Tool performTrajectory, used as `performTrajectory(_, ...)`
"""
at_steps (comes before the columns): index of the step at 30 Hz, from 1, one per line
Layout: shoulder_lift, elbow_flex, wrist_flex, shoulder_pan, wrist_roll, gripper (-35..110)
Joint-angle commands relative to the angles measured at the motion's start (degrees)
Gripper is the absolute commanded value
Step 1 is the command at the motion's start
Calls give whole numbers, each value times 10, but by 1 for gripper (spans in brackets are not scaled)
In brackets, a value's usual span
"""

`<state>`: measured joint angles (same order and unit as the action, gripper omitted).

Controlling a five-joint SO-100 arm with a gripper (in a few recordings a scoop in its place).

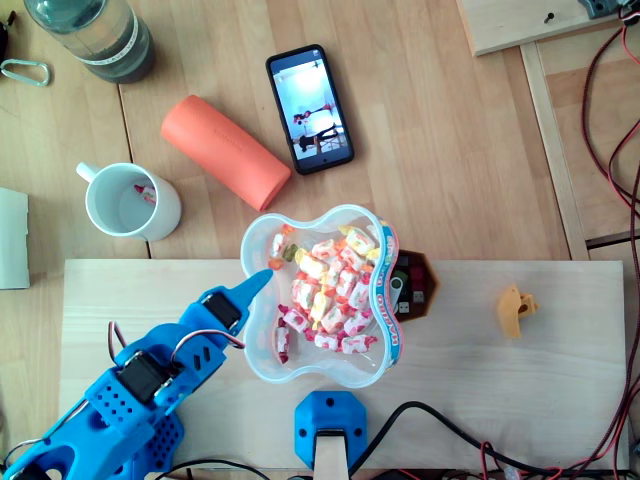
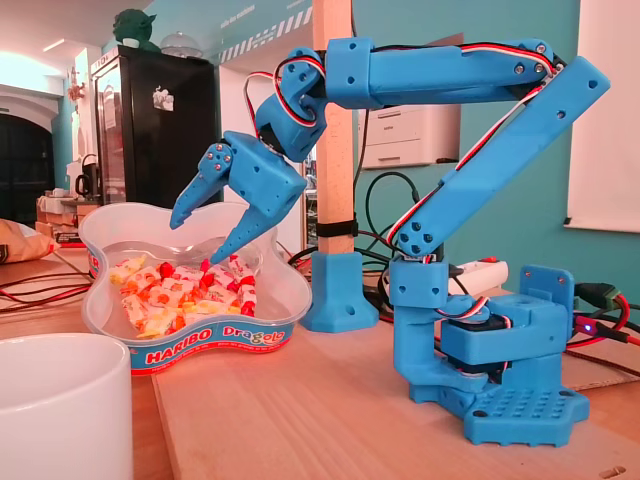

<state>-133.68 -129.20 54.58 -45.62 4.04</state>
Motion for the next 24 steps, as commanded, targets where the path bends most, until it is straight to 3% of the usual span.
performTrajectory(1, -4, -23, 2, -5, 27, 27)
performTrajectory(24, -4, -13, 2, -127, 139, 27)
